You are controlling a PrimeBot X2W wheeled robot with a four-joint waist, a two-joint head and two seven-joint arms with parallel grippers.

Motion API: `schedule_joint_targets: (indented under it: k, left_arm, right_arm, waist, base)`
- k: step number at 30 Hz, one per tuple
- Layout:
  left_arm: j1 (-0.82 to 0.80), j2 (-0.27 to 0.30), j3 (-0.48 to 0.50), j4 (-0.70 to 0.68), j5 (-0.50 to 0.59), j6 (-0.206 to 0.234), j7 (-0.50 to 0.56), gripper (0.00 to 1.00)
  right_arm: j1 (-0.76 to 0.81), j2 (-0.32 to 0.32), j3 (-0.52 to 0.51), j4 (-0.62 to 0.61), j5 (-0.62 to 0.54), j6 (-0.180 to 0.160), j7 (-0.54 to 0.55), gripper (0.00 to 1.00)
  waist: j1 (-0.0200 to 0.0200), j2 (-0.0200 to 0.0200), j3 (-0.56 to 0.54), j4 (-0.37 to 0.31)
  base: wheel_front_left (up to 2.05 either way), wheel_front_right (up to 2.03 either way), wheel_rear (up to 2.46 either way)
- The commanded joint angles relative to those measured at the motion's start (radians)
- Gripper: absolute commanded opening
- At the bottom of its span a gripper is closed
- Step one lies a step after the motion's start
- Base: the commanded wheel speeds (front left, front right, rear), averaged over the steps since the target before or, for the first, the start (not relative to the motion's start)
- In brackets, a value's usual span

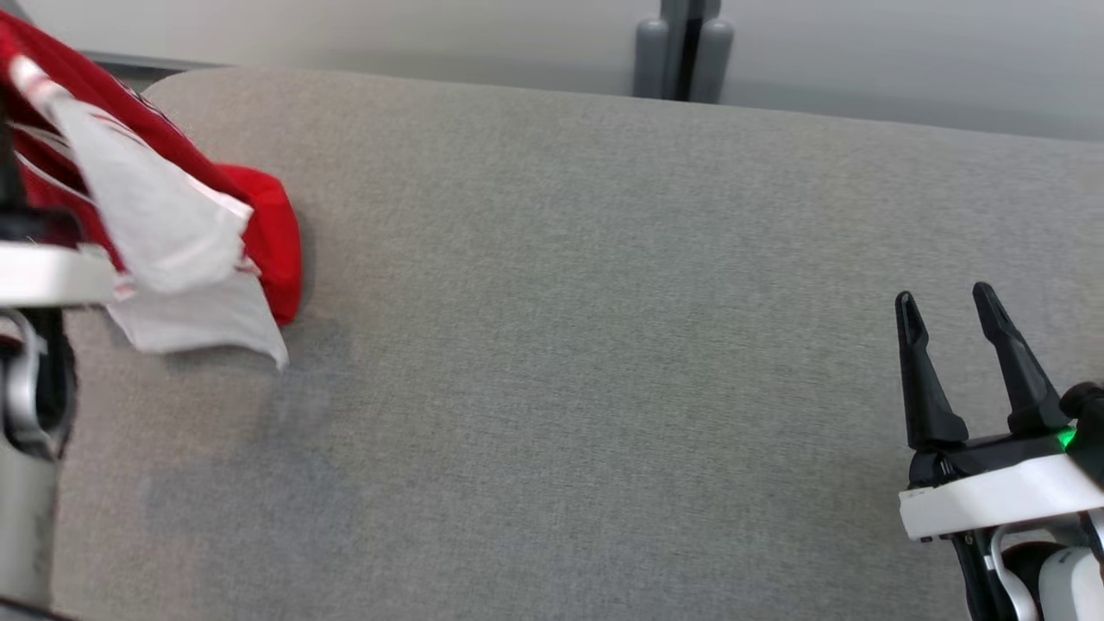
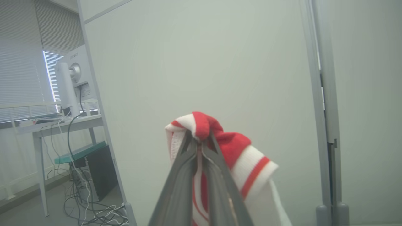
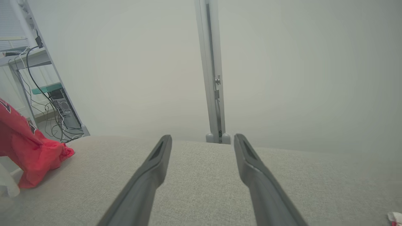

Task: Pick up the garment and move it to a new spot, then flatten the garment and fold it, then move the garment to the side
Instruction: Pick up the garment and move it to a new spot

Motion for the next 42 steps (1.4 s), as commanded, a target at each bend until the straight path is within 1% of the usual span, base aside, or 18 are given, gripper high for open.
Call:
schedule_joint_targets:
  k: [1,4,6,9,12,15,16,20,21,22,23,27,33,39,40,41,42]
  left_arm:
    - [0.103,-0.024,-0.019,-0.134,0.012,0.035,0.024,0.00]
    - [0.193,-0.055,-0.053,-0.261,0.017,0.060,0.055,0.00]
    - [0.244,-0.083,-0.090,-0.324,0.020,0.068,0.073,0.00]
    - [0.291,-0.118,-0.158,-0.390,0.031,0.063,0.095,0.00]
    - [0.305,-0.161,-0.231,-0.399,0.028,0.046,0.113,0.00]
    - [0.286,-0.203,-0.305,-0.363,0.024,0.017,0.128,0.00]
    - [0.286,-0.203,-0.305,-0.363,0.024,0.017,0.128,0.00]
    - [0.232,-0.256,-0.384,-0.298,0.028,-0.025,0.128,0.00]
    - [0.216,-0.271,-0.406,-0.281,0.032,-0.037,0.127,0.00]
    - [0.178,-0.291,-0.439,-0.249,0.041,-0.058,0.129,0.00]
    - [0.156,-0.302,-0.454,-0.234,0.043,-0.070,0.128,0.00]
    - [0.081,-0.339,-0.526,-0.182,0.051,-0.116,0.123,0.00]
    - [0.001,-0.367,-0.590,-0.062,0.025,-0.143,0.130,0.00]
    - [-0.041,-0.376,-0.631,0.093,-0.028,-0.172,0.139,0.00]
    - [-0.047,-0.377,-0.637,0.111,-0.037,-0.173,0.136,0.34]
    - [-0.052,-0.378,-0.646,0.128,-0.034,-0.176,0.133,1.00]
    - [-0.054,-0.378,-0.652,0.139,-0.036,-0.178,0.124,1.00]
  right_arm:
    - [0.017,-0.002,0.003,0.011,0.026,0.000,-0.015,1.00]
    - [0.021,-0.002,0.005,0.014,0.042,0.000,-0.026,1.00]
    - [0.018,-0.002,0.006,0.016,0.049,0.000,-0.030,1.00]
    - [0.009,-0.002,0.008,0.019,0.057,0.000,-0.038,1.00]
    - [0.001,-0.002,0.010,0.026,0.060,0.000,-0.042,1.00]
    - [-0.016,-0.002,0.016,0.033,0.070,0.000,-0.052,1.00]
    - [-0.016,-0.002,0.016,0.033,0.070,0.000,-0.052,1.00]
    - [-0.026,-0.002,0.032,0.048,0.086,0.000,-0.069,1.00]
    - [-0.030,-0.003,0.033,0.052,0.090,0.000,-0.075,1.00]
    - [-0.039,-0.003,0.031,0.063,0.100,0.000,-0.087,1.00]
    - [-0.041,-0.003,0.034,0.071,0.102,0.000,-0.093,1.00]
    - [-0.048,-0.002,0.034,0.090,0.124,0.000,-0.118,1.00]
    - [-0.065,-0.002,0.051,0.123,0.150,0.000,-0.149,1.00]
    - [-0.080,-0.002,0.068,0.160,0.167,0.000,-0.176,1.00]
    - [-0.081,-0.002,0.070,0.165,0.169,0.000,-0.179,1.00]
    - [-0.081,-0.002,0.070,0.170,0.169,0.000,-0.183,1.00]
    - [-0.081,-0.002,0.070,0.174,0.169,0.000,-0.185,1.00]
  waist:
    - [0.0000,0.0000,-0.024,-0.041]
    - [0.0000,0.0000,-0.019,-0.063]
    - [0.0000,0.0000,-0.011,-0.079]
    - [0.0000,0.0000,0.003,-0.106]
    - [0.0000,0.0000,0.016,-0.139]
    - [0.0000,0.0000,0.035,-0.183]
    - [0.0000,0.0000,0.035,-0.183]
    - [0.0000,0.0000,0.062,-0.252]
    - [0.0000,0.0000,0.070,-0.269]
    - [0.0000,0.0000,0.087,-0.306]
    - [0.0000,0.0000,0.093,-0.326]
    - [0.0000,0.0000,0.124,-0.388]
    - [0.0000,0.0000,0.172,-0.457]
    - [0.0000,0.0000,0.191,-0.481]
    - [0.0000,0.0000,0.191,-0.482]
    - [0.0000,0.0000,0.190,-0.482]
    - [0.0000,0.0000,0.188,-0.481]
  base:
    - [0.00,0.00,0.00]
    - [0.00,0.00,0.00]
    - [0.00,0.00,0.00]
    - [0.00,0.00,0.00]
    - [0.00,0.00,0.00]
    - [0.00,0.00,0.00]
    - [0.00,0.00,0.00]
    - [0.00,0.00,0.00]
    - [0.00,0.00,0.00]
    - [0.00,0.00,0.00]
    - [0.00,0.00,0.00]
    - [0.00,0.00,0.00]
    - [0.00,0.00,0.00]
    - [0.00,0.00,0.00]
    - [0.00,0.00,0.00]
    - [0.00,0.00,0.00]
    - [0.00,0.00,0.00]
